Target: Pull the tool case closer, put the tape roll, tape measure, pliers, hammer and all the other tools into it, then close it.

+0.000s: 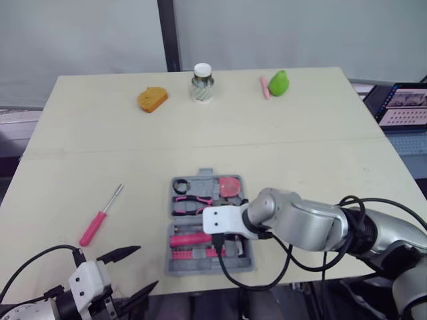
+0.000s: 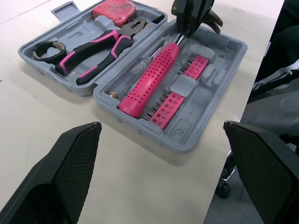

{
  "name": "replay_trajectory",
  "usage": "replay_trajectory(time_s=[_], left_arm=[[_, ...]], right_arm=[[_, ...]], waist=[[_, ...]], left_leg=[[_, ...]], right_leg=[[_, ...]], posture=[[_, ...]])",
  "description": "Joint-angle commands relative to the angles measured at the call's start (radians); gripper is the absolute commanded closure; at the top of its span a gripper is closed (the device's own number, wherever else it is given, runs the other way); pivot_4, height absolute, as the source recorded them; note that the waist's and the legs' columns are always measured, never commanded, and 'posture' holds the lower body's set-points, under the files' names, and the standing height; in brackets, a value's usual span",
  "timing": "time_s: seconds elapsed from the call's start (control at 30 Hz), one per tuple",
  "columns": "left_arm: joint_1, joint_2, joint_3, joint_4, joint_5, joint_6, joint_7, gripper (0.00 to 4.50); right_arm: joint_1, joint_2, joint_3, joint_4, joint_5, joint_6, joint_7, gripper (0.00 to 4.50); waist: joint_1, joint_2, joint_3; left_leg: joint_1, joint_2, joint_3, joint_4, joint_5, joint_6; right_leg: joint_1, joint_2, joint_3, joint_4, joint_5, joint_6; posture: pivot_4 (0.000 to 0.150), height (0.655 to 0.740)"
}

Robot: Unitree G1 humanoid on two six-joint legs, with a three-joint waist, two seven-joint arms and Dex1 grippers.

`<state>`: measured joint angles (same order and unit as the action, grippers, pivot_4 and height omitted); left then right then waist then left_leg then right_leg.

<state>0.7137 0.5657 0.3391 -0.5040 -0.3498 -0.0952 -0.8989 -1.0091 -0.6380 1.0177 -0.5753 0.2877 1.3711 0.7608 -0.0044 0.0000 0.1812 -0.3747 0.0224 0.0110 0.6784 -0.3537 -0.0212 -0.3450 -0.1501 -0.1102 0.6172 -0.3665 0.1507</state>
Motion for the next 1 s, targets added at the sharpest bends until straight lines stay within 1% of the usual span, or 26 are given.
replay_trajectory(time_s=[0.03, 0.2, 0.27, 0.3, 0.37, 0.4, 0.5, 0.53, 0.6, 0.73, 0.77, 0.83, 0.87, 0.9, 0.93, 1.0], left_arm=[[0.000, 0.007, -0.004, -0.031, -0.002, 0.000, 0.005, 0.00], [-0.002, 0.010, -0.003, -0.029, -0.004, 0.003, 0.006, 0.00], [-0.004, 0.010, -0.005, -0.029, -0.003, 0.005, 0.006, 0.00], [-0.006, 0.010, -0.006, -0.029, -0.003, 0.007, 0.007, 0.00], [-0.010, 0.010, -0.007, -0.026, -0.002, 0.008, 0.008, 0.00], [-0.014, 0.010, -0.009, -0.023, -0.002, 0.007, 0.008, 0.00], [-0.026, 0.009, -0.014, -0.018, 0.000, 0.010, 0.010, 0.00], [-0.031, 0.010, -0.015, -0.015, 0.000, 0.011, 0.011, 0.00], [-0.042, 0.009, -0.018, -0.006, 0.003, 0.009, 0.013, 0.00], [-0.086, 0.005, -0.034, 0.011, 0.010, 0.014, 0.029, 0.00], [-0.102, 0.005, -0.042, 0.023, 0.014, 0.009, 0.030, 0.00], [-0.136, 0.005, -0.059, 0.040, 0.025, 0.004, 0.034, 0.00], [-0.158, 0.004, -0.069, 0.048, 0.030, 0.002, 0.038, 0.00], [-0.180, 0.005, -0.077, 0.059, 0.033, 0.000, 0.039, 0.00], [-0.201, 0.005, -0.084, 0.066, 0.038, 0.001, 0.043, 0.00], [-0.235, 0.006, -0.094, 0.080, 0.045, 0.000, 0.049, 0.00]], right_arm=[[-0.007, 0.011, 0.002, -0.009, -0.012, -0.013, -0.015, 4.47], [0.000, 0.009, 0.008, -0.008, -0.014, -0.013, -0.020, 4.47], [0.003, 0.011, 0.006, -0.007, -0.014, -0.013, -0.023, 3.55], [0.004, 0.013, 0.002, -0.008, -0.012, -0.012, -0.024, 3.30], [0.005, 0.012, -0.007, -0.011, -0.010, -0.011, -0.024, 2.38], [0.004, 0.010, -0.016, -0.014, -0.008, -0.011, -0.023, 1.82], [0.006, 0.008, -0.062, -0.022, -0.002, -0.011, -0.025, 0.34], [0.023, 0.020, -0.102, -0.019, -0.001, -0.025, -0.035, 0.09], [0.072, 0.053, -0.183, -0.005, -0.003, -0.075, -0.062, 0.09], [0.285, 0.110, -0.392, 0.027, 0.010, -0.356, -0.090, 0.09], [0.348, 0.110, -0.427, 0.048, 0.003, -0.456, -0.082, 0.32], [0.453, 0.111, -0.471, 0.091, -0.002, -0.632, -0.044, 0.96], [0.505, 0.123, -0.491, 0.120, 0.006, -0.717, -0.022, 1.41], [0.543, 0.140, -0.507, 0.151, 0.023, -0.762, -0.004, 1.93], [0.570, 0.137, -0.496, 0.191, 0.005, -0.824, 0.019, 2.34], [0.600, 0.146, -0.478, 0.270, -0.017, -0.892, 0.058, 3.36]], waist=[[0.000, 0.000, 0.000], [0.000, 0.000, 0.000], [0.000, 0.000, 0.000], [0.000, 0.000, 0.000], [0.000, 0.000, 0.000], [0.000, 0.000, 0.000], [0.000, 0.000, 0.000], [0.000, 0.000, 0.000], [0.000, 0.000, 0.000], [0.005, -0.002, -0.001], [0.005, -0.003, -0.002], [0.004, -0.004, -0.002], [0.004, -0.004, -0.002], [0.004, -0.004, -0.003], [0.003, -0.004, -0.003], [0.001, -0.004, -0.003]], left_leg=[[0.000, 0.000, 0.000, 0.000, 0.000, 0.000], [0.000, 0.000, 0.000, 0.000, 0.000, 0.000], [0.000, 0.000, 0.000, 0.000, 0.000, 0.000], [0.000, 0.000, 0.000, 0.000, 0.000, 0.000], [0.000, 0.000, 0.000, 0.000, 0.000, 0.000], [0.000, 0.000, 0.000, 0.000, 0.000, 0.000], [0.000, 0.000, 0.000, 0.000, 0.000, 0.000], [0.000, 0.000, 0.000, 0.000, 0.000, 0.000], [0.000, 0.000, 0.000, 0.000, 0.000, 0.000], [0.000, 0.000, 0.000, 0.000, 0.000, 0.000], [0.000, 0.000, -0.001, 0.000, 0.000, 0.000], [0.000, -0.001, 0.000, 0.002, -0.001, 0.001], [0.001, -0.001, 0.000, 0.002, -0.001, 0.001], [0.001, -0.001, 0.000, 0.002, -0.001, 0.001], [0.001, -0.001, 0.000, 0.002, -0.001, 0.001], [0.003, -0.001, 0.001, 0.001, -0.001, 0.001]], right_leg=[[0.000, 0.000, 0.000, 0.000, 0.000, 0.000], [0.000, 0.000, 0.000, 0.001, 0.000, 0.000], [0.000, 0.000, 0.000, 0.001, 0.000, 0.000], [0.000, 0.000, 0.000, 0.001, 0.000, 0.000], [0.000, 0.000, 0.000, 0.001, 0.000, 0.000], [0.000, 0.000, 0.000, 0.001, 0.000, 0.000], [0.000, 0.000, 0.000, 0.001, 0.000, 0.000], [0.000, 0.000, 0.000, 0.001, 0.000, 0.000], [0.000, 0.000, 0.000, 0.001, 0.000, 0.000], [0.000, 0.000, 0.000, 0.002, 0.000, 0.000], [0.001, 0.000, 0.000, 0.002, 0.000, 0.000], [0.001, -0.001, 0.000, 0.002, 0.000, 0.000], [0.001, -0.001, 0.000, 0.002, 0.000, 0.000], [0.002, -0.001, 0.000, 0.002, 0.000, 0.000], [0.002, 0.000, 0.000, 0.002, 0.000, 0.000], [0.002, 0.000, 0.000, 0.003, 0.000, 0.000]], posture=[[0.150, 0.7400], [0.150, 0.7400], [0.150, 0.7400], [0.150, 0.7400], [0.150, 0.7400], [0.150, 0.7400], [0.150, 0.7400], [0.150, 0.7400], [0.150, 0.7400], [0.150, 0.7400], [0.150, 0.7400], [0.150, 0.7400], [0.150, 0.7400], [0.150, 0.7400], [0.150, 0.7400], [0.150, 0.7400]])
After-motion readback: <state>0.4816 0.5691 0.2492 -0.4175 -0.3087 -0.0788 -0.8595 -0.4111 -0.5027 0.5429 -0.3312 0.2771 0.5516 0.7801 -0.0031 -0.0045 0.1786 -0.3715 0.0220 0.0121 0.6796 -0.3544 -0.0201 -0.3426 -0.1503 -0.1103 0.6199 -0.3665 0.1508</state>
